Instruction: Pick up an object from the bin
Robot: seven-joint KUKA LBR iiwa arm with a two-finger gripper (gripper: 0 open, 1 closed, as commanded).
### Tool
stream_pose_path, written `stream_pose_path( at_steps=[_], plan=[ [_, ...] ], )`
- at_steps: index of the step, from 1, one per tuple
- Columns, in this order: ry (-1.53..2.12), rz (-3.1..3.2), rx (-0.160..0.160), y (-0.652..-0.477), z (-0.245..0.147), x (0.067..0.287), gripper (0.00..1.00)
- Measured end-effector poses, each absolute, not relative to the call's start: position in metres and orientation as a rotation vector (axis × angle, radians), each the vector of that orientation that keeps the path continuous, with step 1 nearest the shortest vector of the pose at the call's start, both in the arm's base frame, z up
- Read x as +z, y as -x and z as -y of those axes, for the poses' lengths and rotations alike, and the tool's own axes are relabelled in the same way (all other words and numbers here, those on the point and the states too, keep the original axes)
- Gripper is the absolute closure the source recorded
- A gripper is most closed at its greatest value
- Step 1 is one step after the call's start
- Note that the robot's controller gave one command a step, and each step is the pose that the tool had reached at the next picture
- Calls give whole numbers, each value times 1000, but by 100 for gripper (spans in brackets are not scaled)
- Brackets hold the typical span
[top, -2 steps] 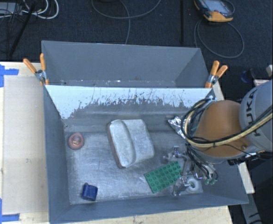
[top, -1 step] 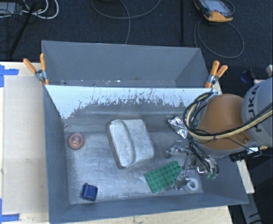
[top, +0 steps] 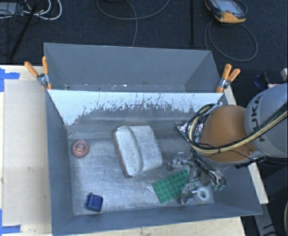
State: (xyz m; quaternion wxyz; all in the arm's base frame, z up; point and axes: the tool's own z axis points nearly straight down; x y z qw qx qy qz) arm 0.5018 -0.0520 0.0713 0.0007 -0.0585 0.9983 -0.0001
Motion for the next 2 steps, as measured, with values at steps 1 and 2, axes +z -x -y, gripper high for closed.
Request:
stream_pose_path(
  at_steps=[1,2],
  plan=[
    [184,-3136,0,-502,52,72,0],
    [186,-3136,0,-503,52,73,100]
  ],
)
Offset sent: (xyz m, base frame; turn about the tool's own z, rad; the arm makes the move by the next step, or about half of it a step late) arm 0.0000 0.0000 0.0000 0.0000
